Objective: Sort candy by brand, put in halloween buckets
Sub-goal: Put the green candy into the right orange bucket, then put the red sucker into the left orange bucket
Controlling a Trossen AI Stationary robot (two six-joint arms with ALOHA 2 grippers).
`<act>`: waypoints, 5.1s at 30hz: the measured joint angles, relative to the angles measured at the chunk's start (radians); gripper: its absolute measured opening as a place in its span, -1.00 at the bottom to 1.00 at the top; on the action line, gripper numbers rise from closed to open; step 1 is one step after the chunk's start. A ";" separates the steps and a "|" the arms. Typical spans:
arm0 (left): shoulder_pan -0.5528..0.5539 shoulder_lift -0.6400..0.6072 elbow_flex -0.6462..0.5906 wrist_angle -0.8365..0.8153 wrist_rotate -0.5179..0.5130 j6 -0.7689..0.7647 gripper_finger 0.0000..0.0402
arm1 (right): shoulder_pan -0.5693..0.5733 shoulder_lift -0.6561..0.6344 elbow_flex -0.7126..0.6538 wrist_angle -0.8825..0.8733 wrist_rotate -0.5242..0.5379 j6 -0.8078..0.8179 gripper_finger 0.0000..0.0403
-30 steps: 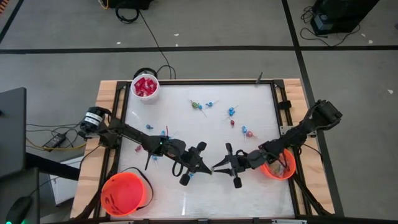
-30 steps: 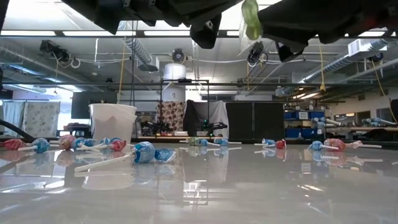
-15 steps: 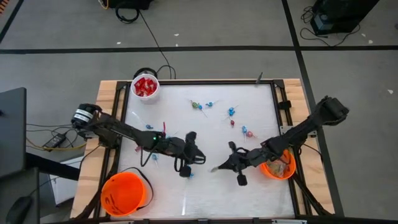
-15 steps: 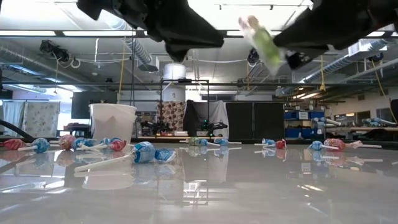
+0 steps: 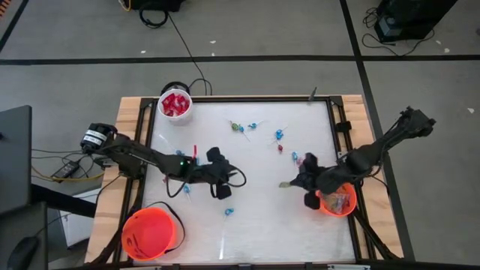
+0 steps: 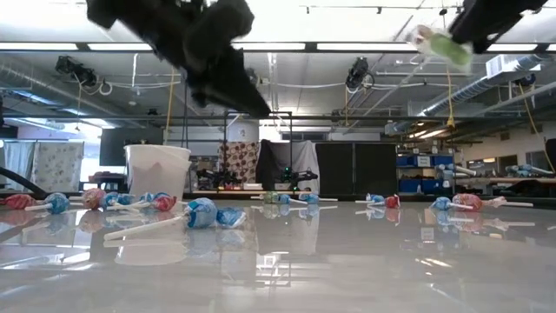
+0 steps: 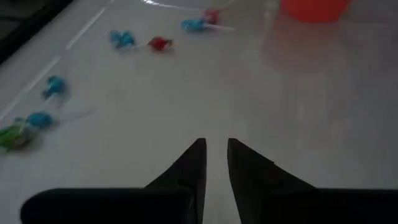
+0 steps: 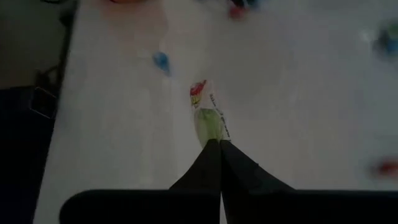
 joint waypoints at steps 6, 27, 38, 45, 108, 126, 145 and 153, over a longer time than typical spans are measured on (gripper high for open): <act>0.026 0.000 -0.098 0.060 0.014 -0.063 -0.64 | 0.021 -0.032 0.077 -0.351 -0.111 0.243 -0.97; 0.027 0.000 -0.228 0.148 0.020 -0.153 -0.64 | 0.169 -0.050 0.006 -0.707 -0.375 0.810 -0.95; 0.027 0.000 -0.228 0.137 -0.037 -0.067 -0.64 | 0.201 -0.050 -0.016 -0.662 -0.368 0.908 -0.51; 0.027 0.000 -0.228 0.134 -0.021 -0.042 -0.64 | 0.210 -0.051 0.087 -0.642 -0.216 0.867 -0.46; 0.217 0.358 -0.227 0.864 0.377 0.158 -0.64 | -0.536 0.164 -0.214 -0.298 -0.194 -0.060 -0.48; 0.215 0.358 -0.227 0.862 0.384 0.161 -0.64 | -0.648 0.261 -0.233 -0.225 -0.312 -0.193 -0.48; 0.302 0.357 -0.228 0.869 0.520 0.058 -0.64 | -0.620 0.309 -0.240 -0.163 -0.280 -0.170 -0.88; 0.344 0.357 -0.228 0.917 0.576 0.057 -0.48 | -0.569 0.263 -0.234 0.179 -0.205 -0.201 -0.94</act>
